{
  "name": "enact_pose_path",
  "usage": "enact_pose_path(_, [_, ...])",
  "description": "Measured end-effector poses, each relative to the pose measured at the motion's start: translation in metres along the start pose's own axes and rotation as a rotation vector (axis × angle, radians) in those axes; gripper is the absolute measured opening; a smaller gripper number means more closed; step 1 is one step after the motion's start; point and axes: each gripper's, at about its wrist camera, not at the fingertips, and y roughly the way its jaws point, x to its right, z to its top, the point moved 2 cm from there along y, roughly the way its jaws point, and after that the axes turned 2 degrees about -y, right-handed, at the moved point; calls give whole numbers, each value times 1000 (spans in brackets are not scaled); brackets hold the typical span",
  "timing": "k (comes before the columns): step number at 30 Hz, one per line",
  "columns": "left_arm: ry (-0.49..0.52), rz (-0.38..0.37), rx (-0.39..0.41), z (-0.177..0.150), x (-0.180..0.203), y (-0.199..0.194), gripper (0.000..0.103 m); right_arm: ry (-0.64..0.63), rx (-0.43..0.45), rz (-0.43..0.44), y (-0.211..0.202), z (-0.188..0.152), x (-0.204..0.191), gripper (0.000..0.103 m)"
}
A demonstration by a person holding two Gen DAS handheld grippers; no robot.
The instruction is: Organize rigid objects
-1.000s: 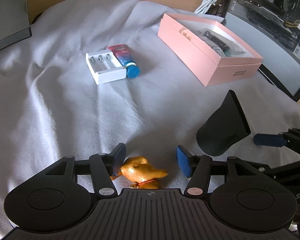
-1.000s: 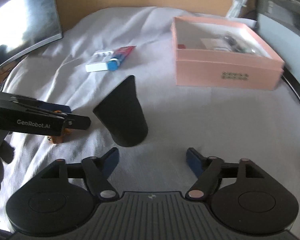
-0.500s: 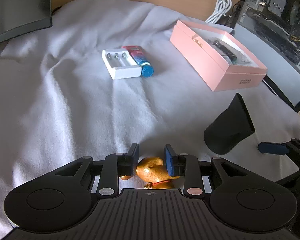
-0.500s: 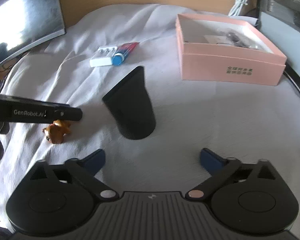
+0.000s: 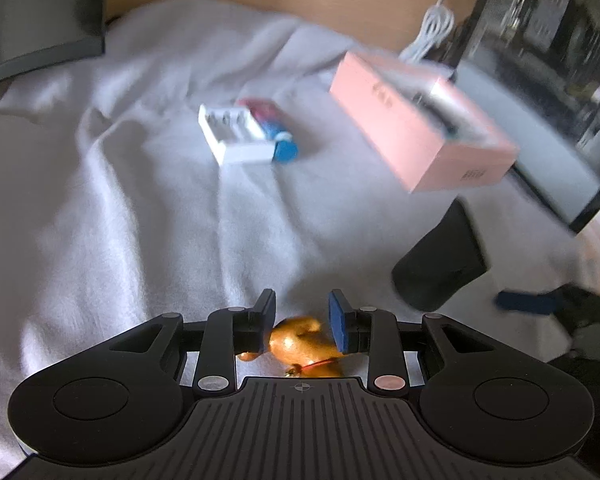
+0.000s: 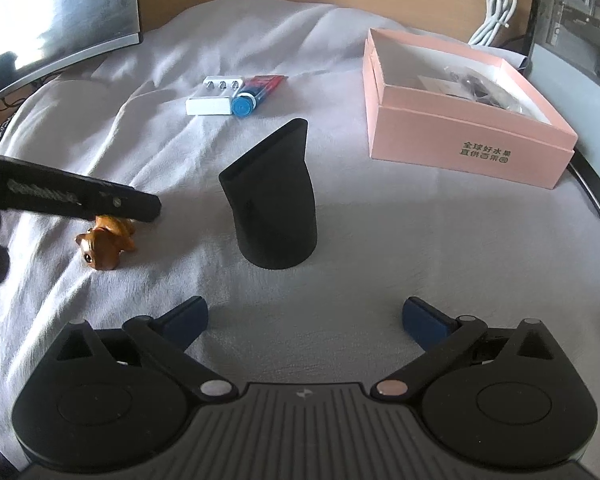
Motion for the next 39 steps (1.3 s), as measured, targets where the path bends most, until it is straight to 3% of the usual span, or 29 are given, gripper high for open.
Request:
enact_pose_path(3, [70,-38,44,-2,-1,-24,32,-4,5,2,0,-1,0,103])
enact_pose_path(7, [191,-4,-15,-21,6,-34,33,-7,18,2,-1,-3,0,103])
enact_pose_path(15, [259,-42,-79,-42,24,-25,35,-11,22,5,-1,-3,0,103])
enact_pose_path(17, [230,-41,-73,-40,23,-26,35,-17,23,10,-2,-4,1,103])
enact_pose_path(21, [24,-29,-39,-26,6,-26,35,-24,27,15,-2,-5,1,103])
enact_pose_path(24, [-53,3,-56,-16,2,-13,37,-24,28,15,-2,-5,1,103])
enact_pose_path(29, [-23,63,-73,-6,13,7,44,-41,32,27,-3,-4,1,103])
enact_pose_path(32, [16,67,-76,-11,19,10,44,-57,45,62,-6,1,3,87])
enact_pose_path(39, [-11,58,-57,-9,11,10,45,-108,121,49,0,32,0,83])
